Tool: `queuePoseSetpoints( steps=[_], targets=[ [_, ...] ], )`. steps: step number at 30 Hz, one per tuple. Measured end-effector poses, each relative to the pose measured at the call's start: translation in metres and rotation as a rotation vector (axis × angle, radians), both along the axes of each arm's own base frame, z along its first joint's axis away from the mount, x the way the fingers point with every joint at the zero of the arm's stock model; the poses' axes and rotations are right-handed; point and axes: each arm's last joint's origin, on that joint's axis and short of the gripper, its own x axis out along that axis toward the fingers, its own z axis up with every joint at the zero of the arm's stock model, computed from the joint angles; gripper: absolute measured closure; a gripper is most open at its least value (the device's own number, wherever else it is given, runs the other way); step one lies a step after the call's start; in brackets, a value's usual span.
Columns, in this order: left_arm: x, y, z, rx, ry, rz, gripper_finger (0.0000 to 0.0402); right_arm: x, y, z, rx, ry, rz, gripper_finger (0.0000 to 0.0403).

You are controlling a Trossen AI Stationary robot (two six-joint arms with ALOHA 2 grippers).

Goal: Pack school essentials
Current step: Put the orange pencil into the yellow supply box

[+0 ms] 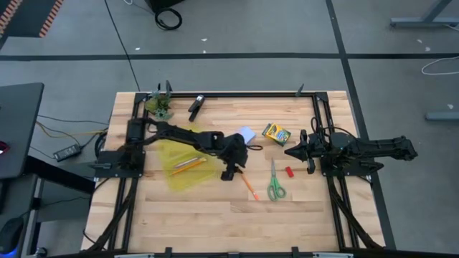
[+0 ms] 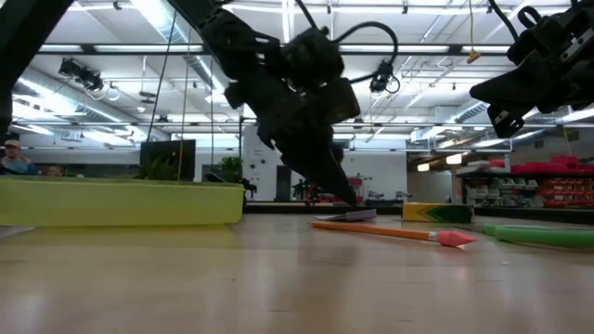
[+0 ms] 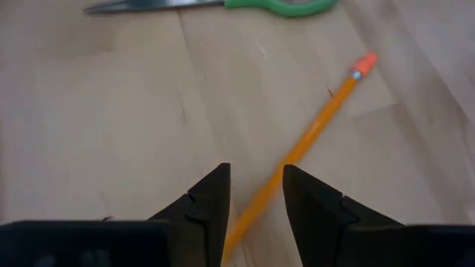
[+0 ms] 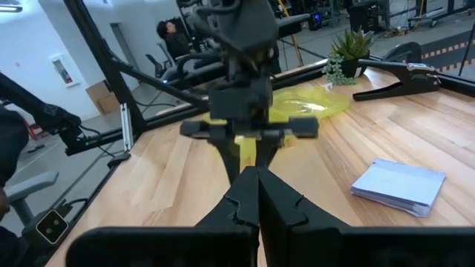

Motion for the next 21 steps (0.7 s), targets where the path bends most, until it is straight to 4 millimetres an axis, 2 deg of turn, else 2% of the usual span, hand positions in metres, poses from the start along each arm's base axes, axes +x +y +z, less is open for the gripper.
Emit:
queuePoseSetpoints(
  steps=[10,18,21],
  targets=[
    [0.024,-0.020,-0.012,-0.066,-0.120,-0.211,0.0220,0.000,0.000,0.000,0.000,0.000,0.001,0.0396],
    [0.034,-0.031,-0.039,-0.039,-0.211,-0.289,0.0224,0.000,0.000,0.000,0.000,0.000,0.000,0.0396],
    [0.033,-0.035,-0.043,-0.026,-0.211,-0.320,0.0229,0.000,0.000,0.000,0.000,0.000,0.000,0.0396]
  ],
)
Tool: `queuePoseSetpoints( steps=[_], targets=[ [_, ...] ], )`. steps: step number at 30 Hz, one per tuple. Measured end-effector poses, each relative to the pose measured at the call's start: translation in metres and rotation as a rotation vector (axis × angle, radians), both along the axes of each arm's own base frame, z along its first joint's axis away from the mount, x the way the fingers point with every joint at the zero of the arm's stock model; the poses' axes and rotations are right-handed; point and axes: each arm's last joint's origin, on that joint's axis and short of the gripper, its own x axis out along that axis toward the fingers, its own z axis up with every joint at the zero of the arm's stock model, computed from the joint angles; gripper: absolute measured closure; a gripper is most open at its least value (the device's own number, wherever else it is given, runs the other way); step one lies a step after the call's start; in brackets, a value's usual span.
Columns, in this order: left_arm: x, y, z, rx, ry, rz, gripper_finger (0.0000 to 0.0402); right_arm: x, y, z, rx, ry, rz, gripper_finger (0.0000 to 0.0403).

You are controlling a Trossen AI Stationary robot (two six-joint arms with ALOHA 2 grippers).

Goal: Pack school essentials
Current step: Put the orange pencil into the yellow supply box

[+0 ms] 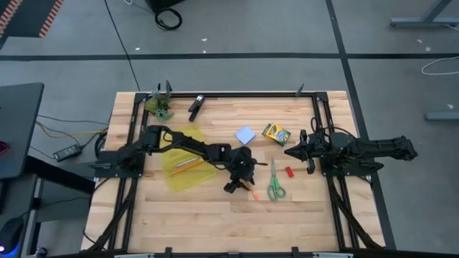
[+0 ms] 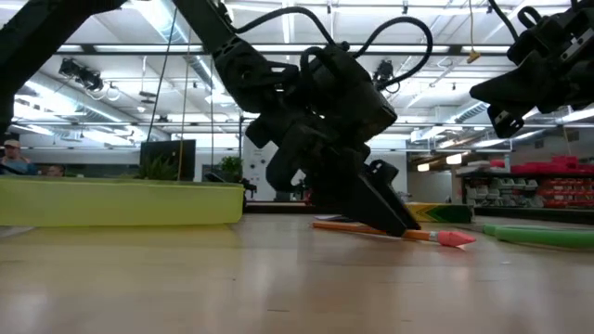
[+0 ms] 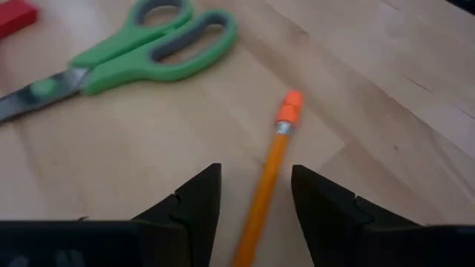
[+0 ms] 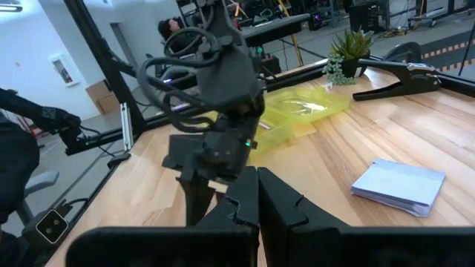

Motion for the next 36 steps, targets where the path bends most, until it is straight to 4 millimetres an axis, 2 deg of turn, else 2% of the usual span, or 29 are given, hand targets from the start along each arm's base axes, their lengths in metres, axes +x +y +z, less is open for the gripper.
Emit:
queuePoseSetpoints(
  steps=[11,26,36],
  targets=[
    [0.009,-0.013,-0.014,0.021,-0.028,-0.043,0.0241,0.000,0.000,0.000,0.000,0.002,0.001,0.0396],
    [0.005,-0.013,-0.020,0.061,0.015,-0.059,0.0387,0.000,0.000,0.000,0.000,0.002,0.001,0.0396],
    [0.005,-0.012,-0.020,0.070,0.014,-0.055,0.0387,0.000,0.000,0.000,0.000,0.003,0.001,0.0396]
  ],
)
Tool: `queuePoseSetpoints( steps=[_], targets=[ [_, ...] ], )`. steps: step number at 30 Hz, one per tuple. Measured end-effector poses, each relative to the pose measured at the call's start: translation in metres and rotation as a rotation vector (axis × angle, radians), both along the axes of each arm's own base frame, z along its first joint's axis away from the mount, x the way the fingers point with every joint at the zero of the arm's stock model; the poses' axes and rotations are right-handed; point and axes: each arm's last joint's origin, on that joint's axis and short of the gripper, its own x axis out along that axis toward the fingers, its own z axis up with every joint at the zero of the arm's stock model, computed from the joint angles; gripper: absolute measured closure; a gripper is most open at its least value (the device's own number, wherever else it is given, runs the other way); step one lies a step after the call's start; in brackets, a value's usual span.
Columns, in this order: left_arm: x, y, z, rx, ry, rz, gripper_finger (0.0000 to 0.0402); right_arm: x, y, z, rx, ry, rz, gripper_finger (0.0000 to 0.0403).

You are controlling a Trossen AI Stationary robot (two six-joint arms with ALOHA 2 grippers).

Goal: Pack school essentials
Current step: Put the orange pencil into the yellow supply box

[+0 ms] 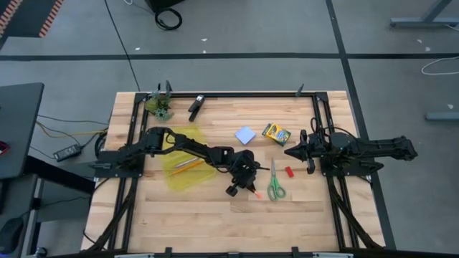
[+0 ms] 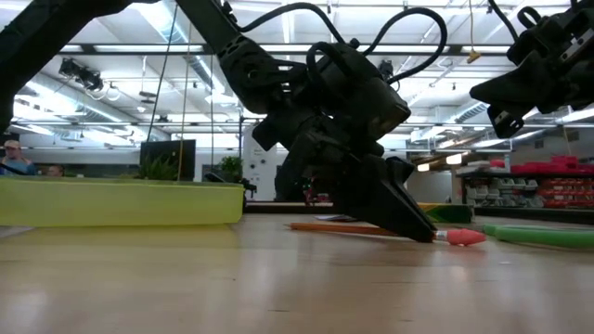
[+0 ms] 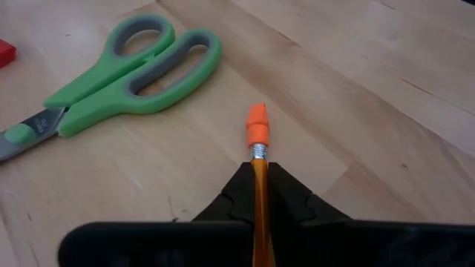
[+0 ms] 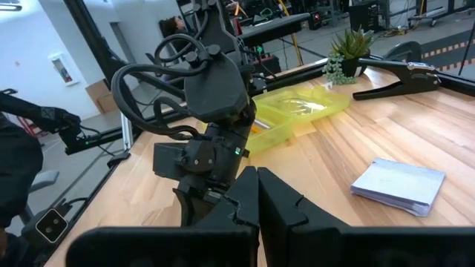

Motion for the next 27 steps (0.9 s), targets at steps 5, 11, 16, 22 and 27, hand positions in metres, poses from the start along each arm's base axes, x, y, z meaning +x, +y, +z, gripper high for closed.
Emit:
queuePoseSetpoints(
  steps=[5,11,16,22,27],
  targets=[
    [0.000,0.000,0.003,0.014,-0.006,0.010,0.0387,0.000,0.000,0.000,0.000,0.000,0.000,0.0396],
    [-0.001,0.001,0.012,0.045,-0.003,0.036,0.0386,0.000,0.000,0.000,0.000,0.000,0.000,0.0396],
    [-0.001,0.006,0.021,0.045,0.038,0.044,0.0387,0.000,0.000,0.000,0.000,0.000,0.000,0.0396],
    [0.003,0.008,0.035,0.088,0.119,0.073,0.0388,0.000,0.000,0.000,0.000,0.002,-0.001,0.0396],
    [0.006,0.009,0.046,0.141,0.181,0.104,0.0387,0.000,0.000,0.000,0.000,0.002,0.000,0.0396]
  ],
)
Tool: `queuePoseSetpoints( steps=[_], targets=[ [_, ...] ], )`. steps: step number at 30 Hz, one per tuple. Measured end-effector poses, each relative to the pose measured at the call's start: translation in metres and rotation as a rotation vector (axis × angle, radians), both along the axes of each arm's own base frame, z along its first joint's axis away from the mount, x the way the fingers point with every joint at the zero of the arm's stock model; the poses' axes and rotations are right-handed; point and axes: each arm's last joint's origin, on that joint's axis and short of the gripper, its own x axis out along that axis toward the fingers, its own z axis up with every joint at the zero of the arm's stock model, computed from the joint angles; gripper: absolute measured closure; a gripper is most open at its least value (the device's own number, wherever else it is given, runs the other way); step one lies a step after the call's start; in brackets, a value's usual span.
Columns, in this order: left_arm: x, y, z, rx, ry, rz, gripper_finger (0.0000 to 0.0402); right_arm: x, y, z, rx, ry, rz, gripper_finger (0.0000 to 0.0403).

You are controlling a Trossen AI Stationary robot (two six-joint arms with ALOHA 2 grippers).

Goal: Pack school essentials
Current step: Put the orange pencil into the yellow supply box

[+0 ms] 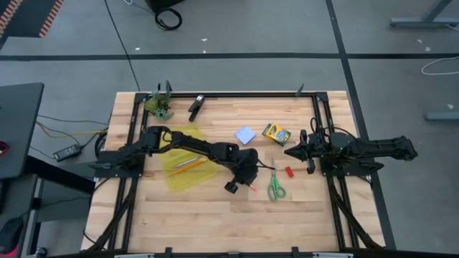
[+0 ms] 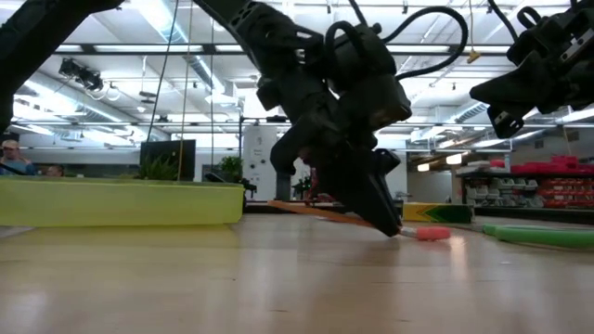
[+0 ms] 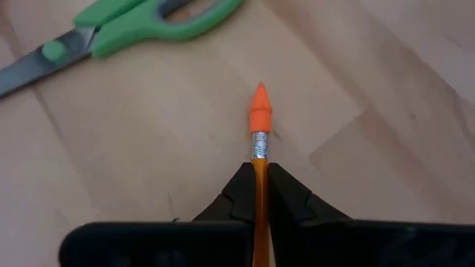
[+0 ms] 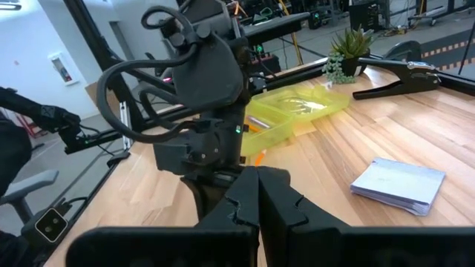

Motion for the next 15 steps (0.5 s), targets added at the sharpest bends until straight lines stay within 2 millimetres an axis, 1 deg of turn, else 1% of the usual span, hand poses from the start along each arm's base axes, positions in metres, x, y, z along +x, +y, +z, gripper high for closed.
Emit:
queuePoseSetpoints(
  steps=[3,6,11,15],
  targets=[
    [0.001,0.001,0.006,0.034,0.037,0.020,0.0384,0.000,0.000,0.000,0.000,0.000,0.000,0.0396],
    [0.001,0.002,0.012,0.058,0.072,0.036,0.0388,0.000,0.000,0.000,0.000,0.000,0.000,0.0396],
    [0.003,0.003,0.020,0.066,0.103,0.054,0.0387,0.000,0.000,0.000,0.000,0.000,0.000,0.0396],
    [0.001,0.002,0.021,0.063,0.133,0.073,0.0385,0.000,0.000,0.000,0.000,0.000,0.000,0.0396]
  ],
)
